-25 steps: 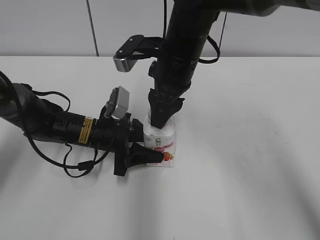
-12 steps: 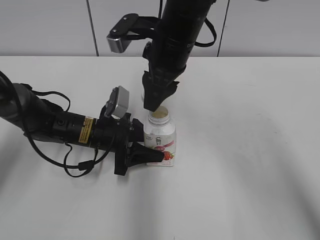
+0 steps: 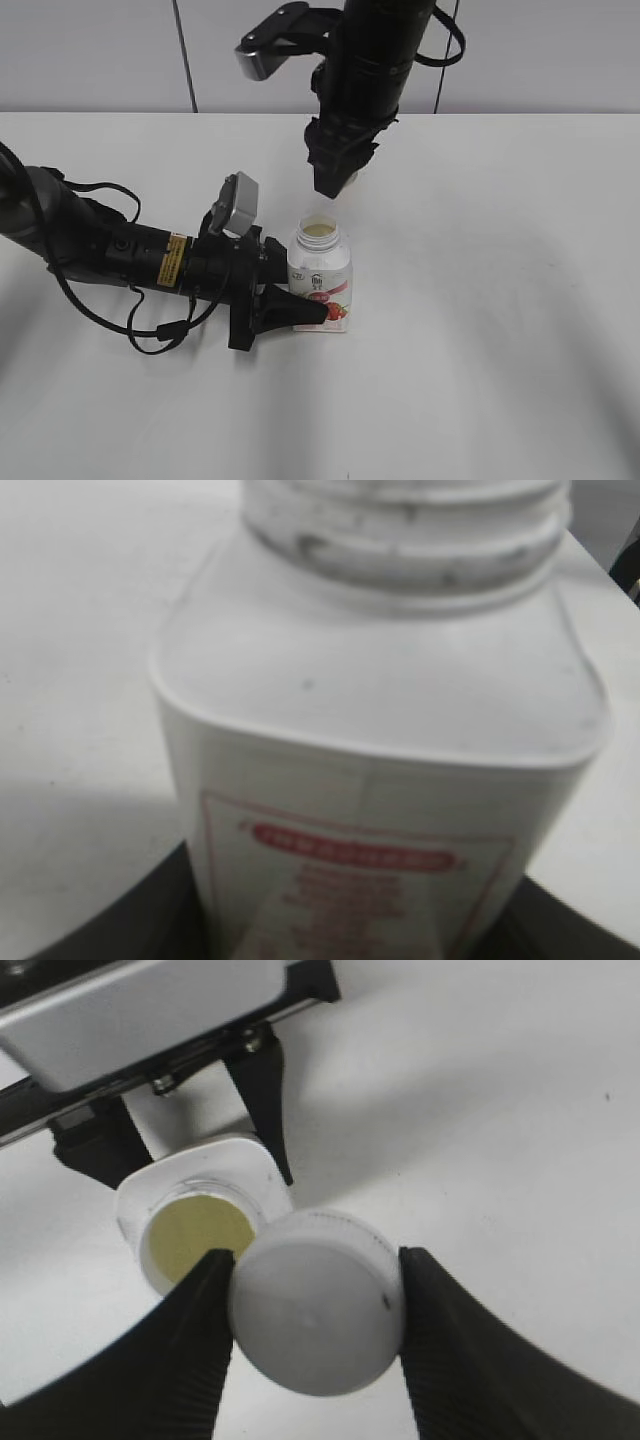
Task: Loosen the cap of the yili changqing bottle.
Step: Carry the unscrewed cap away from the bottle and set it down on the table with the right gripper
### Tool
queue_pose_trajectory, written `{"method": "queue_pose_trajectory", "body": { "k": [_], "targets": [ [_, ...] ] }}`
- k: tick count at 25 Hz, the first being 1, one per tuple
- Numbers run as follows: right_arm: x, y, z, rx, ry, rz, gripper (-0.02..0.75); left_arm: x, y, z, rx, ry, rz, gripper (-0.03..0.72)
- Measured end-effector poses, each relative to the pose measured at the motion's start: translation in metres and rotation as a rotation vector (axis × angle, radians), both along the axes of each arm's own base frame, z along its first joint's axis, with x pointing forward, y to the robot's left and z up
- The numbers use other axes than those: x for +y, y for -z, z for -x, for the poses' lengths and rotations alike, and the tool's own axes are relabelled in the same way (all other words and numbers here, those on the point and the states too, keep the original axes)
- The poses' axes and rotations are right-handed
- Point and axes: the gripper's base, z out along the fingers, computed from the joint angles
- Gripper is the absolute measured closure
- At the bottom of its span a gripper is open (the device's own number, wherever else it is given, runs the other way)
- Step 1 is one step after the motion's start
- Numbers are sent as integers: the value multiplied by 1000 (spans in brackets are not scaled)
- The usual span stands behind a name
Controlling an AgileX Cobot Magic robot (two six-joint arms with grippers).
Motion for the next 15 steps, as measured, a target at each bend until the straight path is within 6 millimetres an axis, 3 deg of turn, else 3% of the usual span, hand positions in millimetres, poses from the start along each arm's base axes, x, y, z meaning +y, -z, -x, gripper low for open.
{"method": "queue_pose_trajectory", "body": {
  "k": [7, 11, 15],
  "targets": [
    [-27, 1, -16, 38, 301, 10, 342, 0, 0, 0, 0, 0, -1, 312],
    [-66, 14, -29, 104, 451, 23, 343, 0, 0, 0, 0, 0, -1, 312],
    [-108, 37, -29, 174, 579, 5, 343, 0, 0, 0, 0, 0, 0, 312]
  ]
}}
